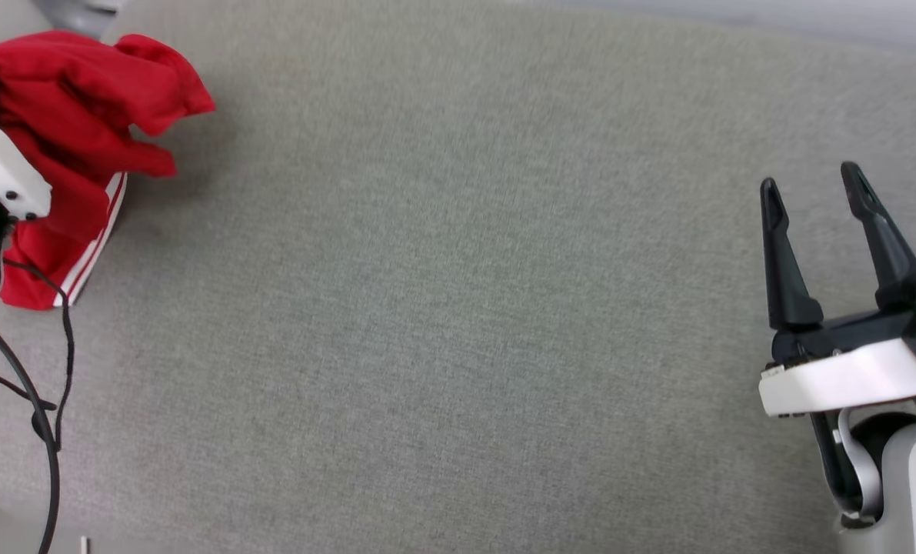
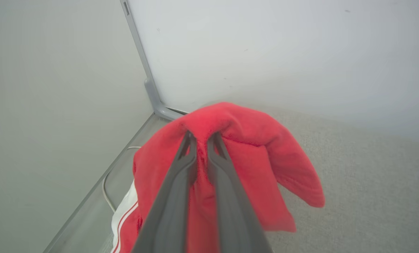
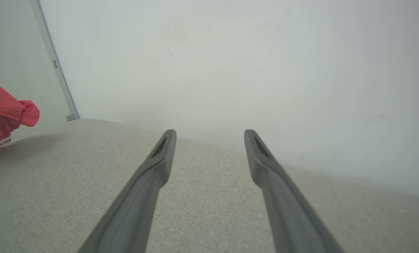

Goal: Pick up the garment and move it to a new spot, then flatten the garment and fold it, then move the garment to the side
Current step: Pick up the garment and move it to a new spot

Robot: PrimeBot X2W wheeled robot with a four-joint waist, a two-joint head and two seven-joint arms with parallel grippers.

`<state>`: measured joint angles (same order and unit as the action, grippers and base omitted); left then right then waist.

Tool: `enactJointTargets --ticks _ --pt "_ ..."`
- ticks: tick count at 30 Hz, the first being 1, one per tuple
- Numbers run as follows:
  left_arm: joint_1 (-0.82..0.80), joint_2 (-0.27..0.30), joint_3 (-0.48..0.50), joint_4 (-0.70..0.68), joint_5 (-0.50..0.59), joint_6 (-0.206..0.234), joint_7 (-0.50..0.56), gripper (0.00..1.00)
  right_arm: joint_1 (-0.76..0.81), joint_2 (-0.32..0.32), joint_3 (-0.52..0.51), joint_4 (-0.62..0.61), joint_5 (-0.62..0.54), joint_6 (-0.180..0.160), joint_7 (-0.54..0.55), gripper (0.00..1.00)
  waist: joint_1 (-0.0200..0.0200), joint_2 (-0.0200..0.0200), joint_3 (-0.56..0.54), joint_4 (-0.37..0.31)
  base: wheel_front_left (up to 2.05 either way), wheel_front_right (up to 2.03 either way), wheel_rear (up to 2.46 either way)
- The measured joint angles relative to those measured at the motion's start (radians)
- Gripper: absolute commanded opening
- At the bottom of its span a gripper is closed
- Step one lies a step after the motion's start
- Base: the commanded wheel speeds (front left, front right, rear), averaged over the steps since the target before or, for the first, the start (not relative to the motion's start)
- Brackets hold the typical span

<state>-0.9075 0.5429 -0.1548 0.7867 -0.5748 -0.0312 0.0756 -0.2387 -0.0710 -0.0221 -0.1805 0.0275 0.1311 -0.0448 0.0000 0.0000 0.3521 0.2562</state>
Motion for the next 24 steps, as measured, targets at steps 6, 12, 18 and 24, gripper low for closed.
enactJointTargets --ticks 6,12,18,24 --pt "0.006 0.009 -0.008 -0.063 0.036 0.037 -0.081 0.00 0.044 0.014 -0.020 0.021 0.018 0.000 -0.019 1.00 0.0000 0.0000 -0.086 -0.029 0.00 0.00 0.00" --pt "0.056 -0.002 -0.012 -0.186 0.046 0.067 -0.141 0.00 0.087 0.018 -0.046 0.034 0.054 0.000 -0.031 1.00 -0.0001 0.0000 -0.154 -0.081 0.00 0.00 0.00" --pt "0.146 -0.025 -0.015 -0.374 0.044 0.098 -0.167 0.00 0.124 0.018 -0.053 0.039 0.072 0.000 -0.033 1.00 -0.0001 0.0000 -0.203 -0.145 0.00 0.00 0.00" --pt "0.269 -0.071 -0.040 -0.598 0.023 0.137 -0.134 0.00 0.140 0.019 -0.051 0.036 0.089 0.000 -0.031 1.00 -0.0001 0.0000 -0.224 -0.209 0.00 0.00 0.00"
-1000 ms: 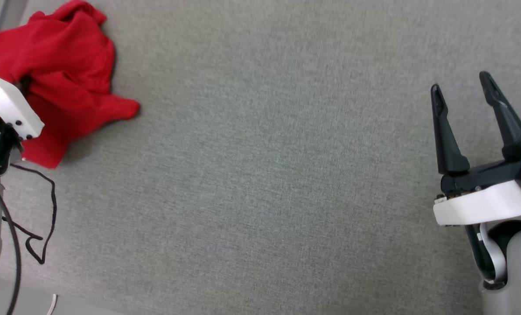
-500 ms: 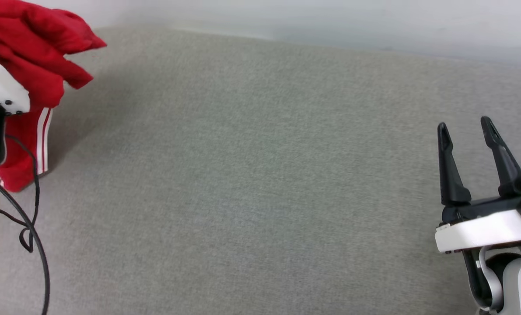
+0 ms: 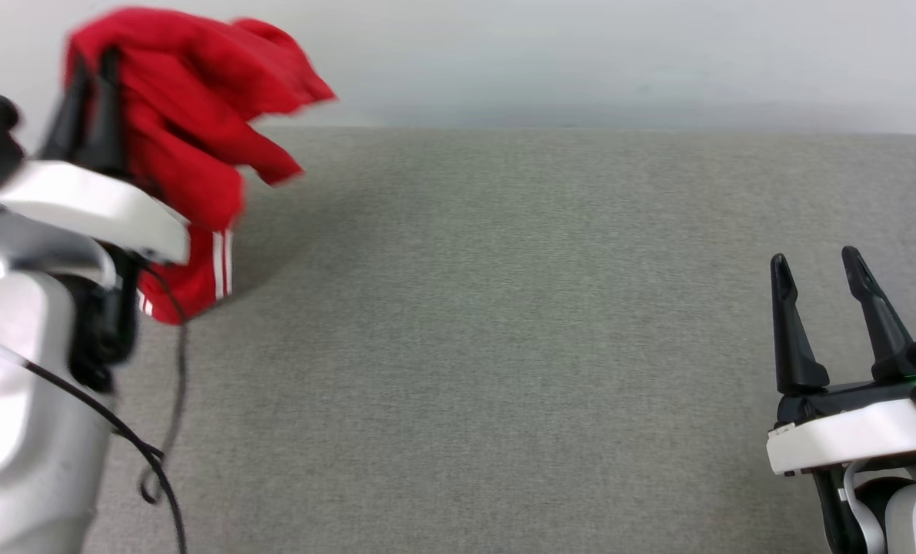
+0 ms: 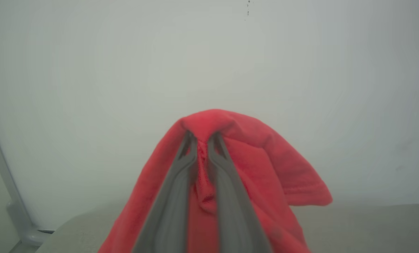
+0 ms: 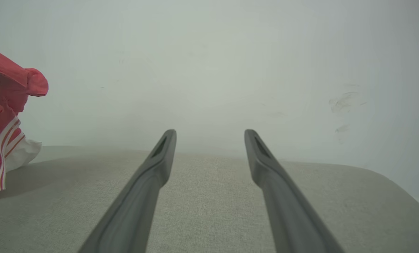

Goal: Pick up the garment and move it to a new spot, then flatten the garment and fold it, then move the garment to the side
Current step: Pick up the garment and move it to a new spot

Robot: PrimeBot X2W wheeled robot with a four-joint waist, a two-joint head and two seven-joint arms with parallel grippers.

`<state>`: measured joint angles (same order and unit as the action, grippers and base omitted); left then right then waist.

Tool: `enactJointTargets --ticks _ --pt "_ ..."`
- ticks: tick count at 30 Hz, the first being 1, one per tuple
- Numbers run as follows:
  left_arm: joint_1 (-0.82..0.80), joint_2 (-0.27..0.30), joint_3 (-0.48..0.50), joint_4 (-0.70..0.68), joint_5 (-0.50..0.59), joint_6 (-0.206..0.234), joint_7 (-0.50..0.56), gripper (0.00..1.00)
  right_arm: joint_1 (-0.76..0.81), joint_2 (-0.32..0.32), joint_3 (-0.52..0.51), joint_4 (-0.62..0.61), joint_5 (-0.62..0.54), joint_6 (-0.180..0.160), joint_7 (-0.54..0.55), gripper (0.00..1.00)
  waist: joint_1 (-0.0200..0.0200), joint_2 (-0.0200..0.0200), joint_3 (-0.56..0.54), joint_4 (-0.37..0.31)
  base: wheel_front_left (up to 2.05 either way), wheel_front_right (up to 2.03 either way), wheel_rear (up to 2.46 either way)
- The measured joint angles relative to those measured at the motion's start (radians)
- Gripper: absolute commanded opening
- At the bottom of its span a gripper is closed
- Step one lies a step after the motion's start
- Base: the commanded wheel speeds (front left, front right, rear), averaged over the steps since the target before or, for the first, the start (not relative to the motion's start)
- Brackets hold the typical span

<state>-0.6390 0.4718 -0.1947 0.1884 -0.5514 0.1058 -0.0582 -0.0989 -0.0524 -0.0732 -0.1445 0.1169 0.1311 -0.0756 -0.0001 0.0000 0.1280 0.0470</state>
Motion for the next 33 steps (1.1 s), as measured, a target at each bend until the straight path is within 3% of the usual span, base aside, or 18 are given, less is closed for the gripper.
enactJointTargets --ticks 13,15,22,26,30,31,32,33 --pt "0.207 -0.083 -0.220 -0.329 -0.008 -0.004 0.166 0.00 0.003 0.000 0.012 0.031 0.033 0.000 -0.015 1.00 0.0000 0.0000 0.013 -0.115 0.00 0.00 0.00" --pt "0.234 -0.150 -0.396 -0.388 0.012 -0.058 0.225 0.00 0.000 0.000 0.015 0.041 0.038 0.000 -0.029 1.00 0.0000 0.0000 0.050 -0.170 0.00 0.00 0.00" --pt "0.261 -0.188 -0.509 -0.291 0.026 -0.090 0.266 0.00 -0.022 0.000 0.019 0.039 0.050 0.000 -0.044 1.00 0.0001 0.0000 0.122 -0.202 0.00 0.00 0.00" --pt "0.266 -0.176 -0.492 -0.142 0.035 -0.071 0.247 0.00 -0.043 0.000 0.016 0.045 0.059 0.000 -0.058 1.00 0.0003 0.0000 0.192 -0.216 0.00 0.00 0.00" --pt "0.266 -0.183 -0.504 -0.063 0.029 -0.091 0.229 0.00 -0.063 0.000 0.017 0.059 0.059 0.000 -0.066 1.00 0.0003 0.0000 0.214 -0.206 0.00 0.00 0.00" --pt "0.266 -0.189 -0.504 -0.057 0.027 -0.095 0.219 0.34 -0.065 0.000 0.016 0.062 0.059 0.000 -0.066 1.00 0.0003 0.0000 0.213 -0.202 0.00 0.00 0.00" --pt "0.265 -0.197 -0.502 -0.053 0.023 -0.096 0.208 0.98 -0.066 0.001 0.015 0.065 0.058 0.000 -0.066 1.00 0.0003 0.0000 0.211 -0.199 0.00 0.00 0.00" --pt "0.264 -0.201 -0.503 -0.048 0.021 -0.097 0.202 1.00 -0.066 0.001 0.014 0.068 0.058 0.000 -0.066 1.00 0.0003 0.0000 0.207 -0.196 0.00 0.00 0.00"
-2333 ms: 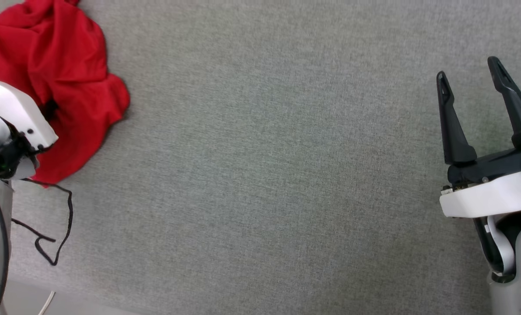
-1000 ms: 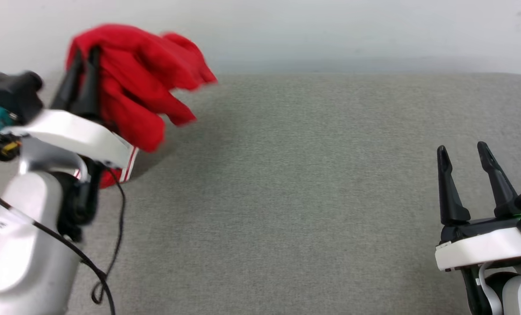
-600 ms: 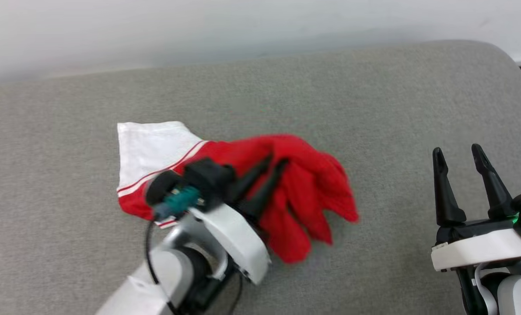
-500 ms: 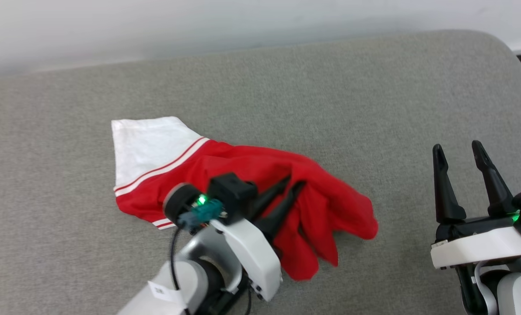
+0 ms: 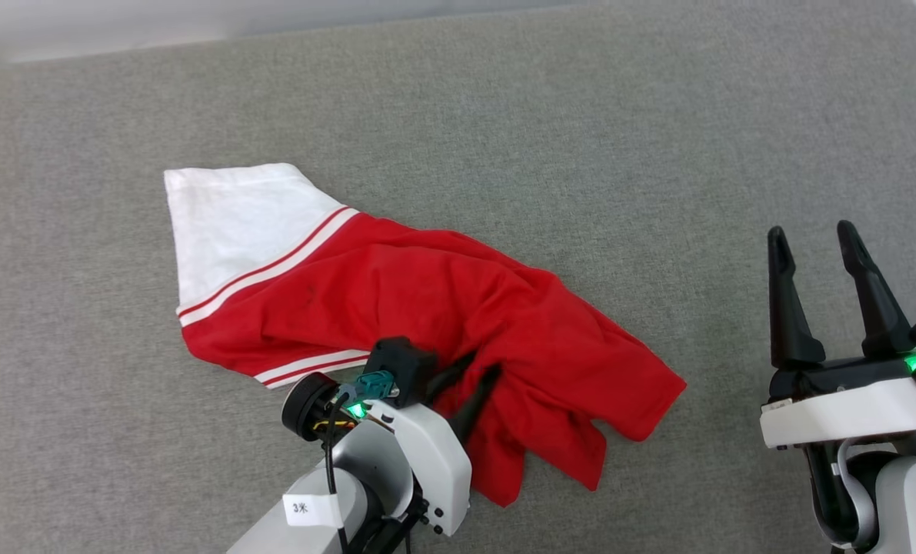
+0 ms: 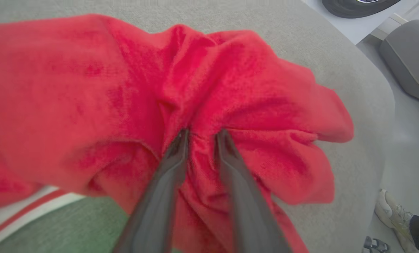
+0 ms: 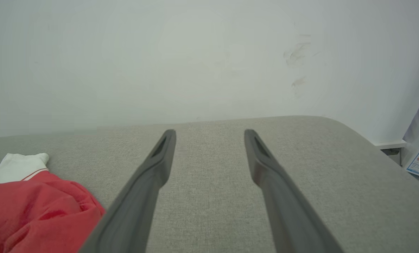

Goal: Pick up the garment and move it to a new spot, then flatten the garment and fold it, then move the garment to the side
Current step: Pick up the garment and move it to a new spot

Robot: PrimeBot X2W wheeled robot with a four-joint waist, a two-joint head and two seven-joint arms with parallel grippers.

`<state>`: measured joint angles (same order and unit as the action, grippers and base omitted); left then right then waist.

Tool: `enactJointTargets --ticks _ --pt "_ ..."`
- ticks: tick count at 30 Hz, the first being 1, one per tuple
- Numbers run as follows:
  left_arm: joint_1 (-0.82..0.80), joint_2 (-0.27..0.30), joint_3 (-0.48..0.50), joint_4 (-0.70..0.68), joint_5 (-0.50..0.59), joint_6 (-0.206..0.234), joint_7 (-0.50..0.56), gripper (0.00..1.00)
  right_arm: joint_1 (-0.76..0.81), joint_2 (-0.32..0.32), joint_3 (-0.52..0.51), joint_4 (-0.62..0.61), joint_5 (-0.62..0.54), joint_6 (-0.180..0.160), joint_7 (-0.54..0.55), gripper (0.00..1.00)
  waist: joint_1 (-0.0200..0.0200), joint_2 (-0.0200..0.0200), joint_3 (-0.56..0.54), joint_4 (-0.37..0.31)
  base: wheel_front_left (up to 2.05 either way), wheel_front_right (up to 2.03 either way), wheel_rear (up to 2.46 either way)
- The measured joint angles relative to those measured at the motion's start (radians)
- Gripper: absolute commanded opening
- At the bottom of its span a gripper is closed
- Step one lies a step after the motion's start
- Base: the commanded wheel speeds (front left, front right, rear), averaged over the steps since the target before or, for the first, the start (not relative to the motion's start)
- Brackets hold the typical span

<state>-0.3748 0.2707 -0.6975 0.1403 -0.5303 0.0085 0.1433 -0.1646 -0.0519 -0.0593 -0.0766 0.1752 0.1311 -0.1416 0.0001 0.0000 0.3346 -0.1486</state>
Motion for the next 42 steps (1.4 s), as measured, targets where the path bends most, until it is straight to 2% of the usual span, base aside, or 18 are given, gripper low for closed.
enactJointTargets --ticks 4,8,13,17,24,31,37,42 --pt "-0.002 -0.016 0.003 0.005 0.007 0.004 -0.056 1.00 0.001 0.000 -0.004 0.008 0.000 0.000 0.005 1.00 0.0000 0.0000 -0.026 0.015 0.00 0.00 0.00" --pt "-0.003 -0.039 0.025 -0.014 0.026 0.023 -0.169 1.00 0.012 0.000 -0.006 0.011 -0.009 0.000 0.018 1.00 0.0000 0.0000 -0.060 0.032 0.00 0.00 0.00" --pt "0.009 -0.040 0.076 -0.034 0.049 0.069 -0.311 1.00 0.036 0.000 -0.005 0.005 -0.021 0.000 0.038 1.00 -0.0001 0.0000 -0.105 0.058 0.00 0.00 0.00" --pt "0.034 -0.026 0.138 -0.033 0.058 0.112 -0.371 1.00 0.055 0.000 0.000 -0.005 -0.026 0.000 0.055 1.00 -0.0001 0.0000 -0.138 0.081 0.00 0.00 0.00" --pt "0.101 0.009 0.244 -0.040 0.043 0.156 -0.400 1.00 0.089 0.000 -0.003 -0.022 -0.027 0.000 0.081 1.00 -0.0001 0.0000 -0.192 0.114 0.00 0.00 0.00" --pt "0.174 0.079 0.323 -0.039 0.033 0.187 -0.402 1.00 0.128 0.000 0.007 -0.037 -0.026 0.000 0.108 1.00 -0.0002 0.0000 -0.243 0.136 0.00 0.00 0.00" --pt "0.238 0.125 0.360 -0.067 0.004 0.196 -0.397 1.00 0.164 0.000 0.015 -0.046 -0.024 0.000 0.135 1.00 -0.0003 0.0000 -0.285 0.151 0.00 0.00 0.00" --pt "0.286 0.142 0.349 -0.106 0.008 0.206 -0.379 1.00 0.190 0.000 0.012 -0.051 -0.022 0.000 0.151 1.00 -0.0003 0.0000 -0.314 0.156 0.00 0.00 0.00"
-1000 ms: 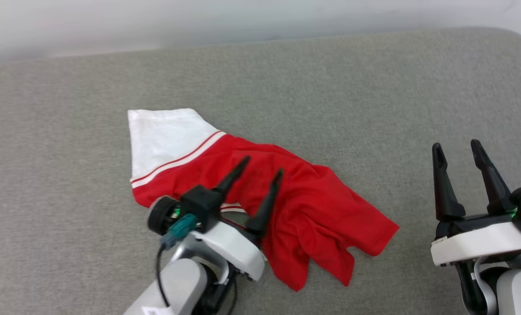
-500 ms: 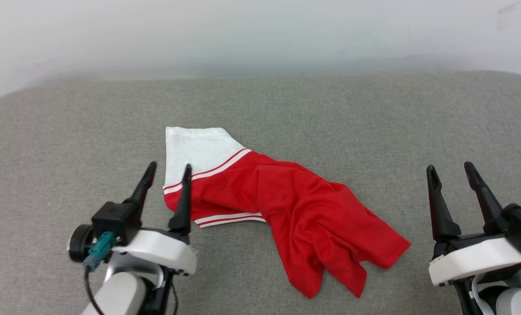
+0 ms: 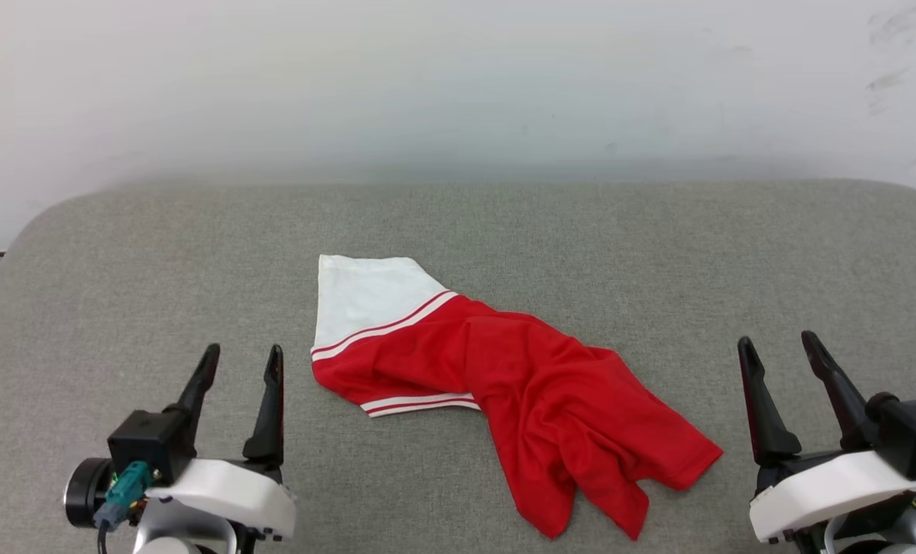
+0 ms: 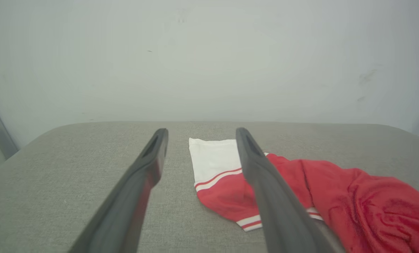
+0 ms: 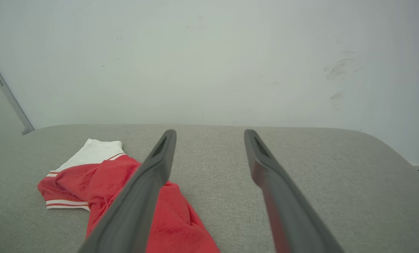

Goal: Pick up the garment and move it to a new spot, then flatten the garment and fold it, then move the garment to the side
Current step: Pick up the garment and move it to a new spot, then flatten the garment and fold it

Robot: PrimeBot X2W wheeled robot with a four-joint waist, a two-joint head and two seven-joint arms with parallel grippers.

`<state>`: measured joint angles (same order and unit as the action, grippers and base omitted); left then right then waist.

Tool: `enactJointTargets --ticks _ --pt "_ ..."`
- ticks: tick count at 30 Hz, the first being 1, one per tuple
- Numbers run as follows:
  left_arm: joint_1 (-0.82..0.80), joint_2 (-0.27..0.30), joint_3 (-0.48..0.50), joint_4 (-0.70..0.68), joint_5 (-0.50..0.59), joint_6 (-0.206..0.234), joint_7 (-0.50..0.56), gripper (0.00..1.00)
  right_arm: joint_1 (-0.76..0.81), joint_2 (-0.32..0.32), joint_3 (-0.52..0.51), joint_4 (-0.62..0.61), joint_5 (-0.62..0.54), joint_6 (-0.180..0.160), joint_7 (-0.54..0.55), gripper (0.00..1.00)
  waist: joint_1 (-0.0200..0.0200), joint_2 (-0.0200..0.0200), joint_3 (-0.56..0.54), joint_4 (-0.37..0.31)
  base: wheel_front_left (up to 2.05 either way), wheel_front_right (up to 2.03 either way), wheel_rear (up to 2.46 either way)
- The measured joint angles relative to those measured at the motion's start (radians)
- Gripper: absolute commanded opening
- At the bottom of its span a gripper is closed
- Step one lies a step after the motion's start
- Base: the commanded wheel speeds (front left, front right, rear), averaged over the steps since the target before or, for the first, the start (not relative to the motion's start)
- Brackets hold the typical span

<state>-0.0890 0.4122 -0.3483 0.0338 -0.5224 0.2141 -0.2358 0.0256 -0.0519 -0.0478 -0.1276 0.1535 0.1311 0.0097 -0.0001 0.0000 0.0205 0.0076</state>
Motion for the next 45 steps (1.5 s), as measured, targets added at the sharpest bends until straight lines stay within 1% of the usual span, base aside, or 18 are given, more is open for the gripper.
enactJointTargets --ticks 7,18,22,25,27,33,36,39,41,45 --pt "0.029 0.002 -0.025 -0.036 0.009 0.010 0.013 1.00 0.026 0.000 -0.003 -0.012 0.009 0.000 0.010 1.00 0.0000 0.0000 -0.013 -0.002 0.00 0.00 0.00" --pt "0.028 0.010 -0.019 -0.059 0.009 0.021 0.017 1.00 0.027 0.000 0.000 -0.011 0.020 0.000 0.011 1.00 0.0000 0.0000 -0.008 0.001 0.00 0.00 0.00" --pt "0.023 0.009 -0.012 -0.064 0.006 0.024 0.017 1.00 0.019 0.000 0.026 -0.013 0.010 0.000 0.060 1.00 0.0000 0.0000 0.001 0.008 0.00 0.00 0.00" --pt "0.008 0.005 -0.008 -0.071 0.003 0.024 0.012 1.00 0.006 -0.015 0.082 -0.017 0.000 0.000 0.148 1.00 0.0000 0.0000 0.014 0.017 0.00 0.00 0.00" --pt "-0.003 0.003 -0.007 -0.075 0.002 0.024 0.010 1.00 -0.008 -0.056 0.140 -0.021 0.019 0.000 0.223 1.00 0.0001 0.0000 0.025 0.024 0.00 0.00 0.00" --pt "-0.028 -0.010 -0.007 -0.080 0.008 0.023 -0.001 1.00 -0.043 -0.193 0.346 -0.051 0.130 0.000 0.435 1.00 0.0002 0.0000 0.068 0.046 0.00 0.00 0.00" --pt "-0.043 -0.020 -0.008 -0.079 0.010 0.023 -0.006 1.00 -0.061 -0.245 0.455 -0.059 0.180 0.000 0.521 1.00 0.0002 0.0000 0.092 0.057 0.00 0.00 0.00" --pt "-0.057 -0.031 -0.010 -0.075 0.015 0.017 -0.011 1.00 -0.081 -0.276 0.532 -0.057 0.212 0.000 0.582 1.00 0.0002 0.0000 0.115 0.069 0.00 0.00 0.00" --pt "-0.069 -0.040 -0.010 -0.074 0.018 0.014 -0.014 1.00 -0.094 -0.291 0.561 -0.042 0.225 0.000 0.602 1.00 0.0002 0.0000 0.132 0.078 0.00 0.00 0.00" --pt "-0.096 -0.056 -0.012 -0.075 0.027 0.006 -0.020 1.00 -0.136 -0.307 0.592 0.011 0.230 0.000 0.602 1.00 0.0003 0.0000 0.167 0.096 0.00 0.00 0.00"
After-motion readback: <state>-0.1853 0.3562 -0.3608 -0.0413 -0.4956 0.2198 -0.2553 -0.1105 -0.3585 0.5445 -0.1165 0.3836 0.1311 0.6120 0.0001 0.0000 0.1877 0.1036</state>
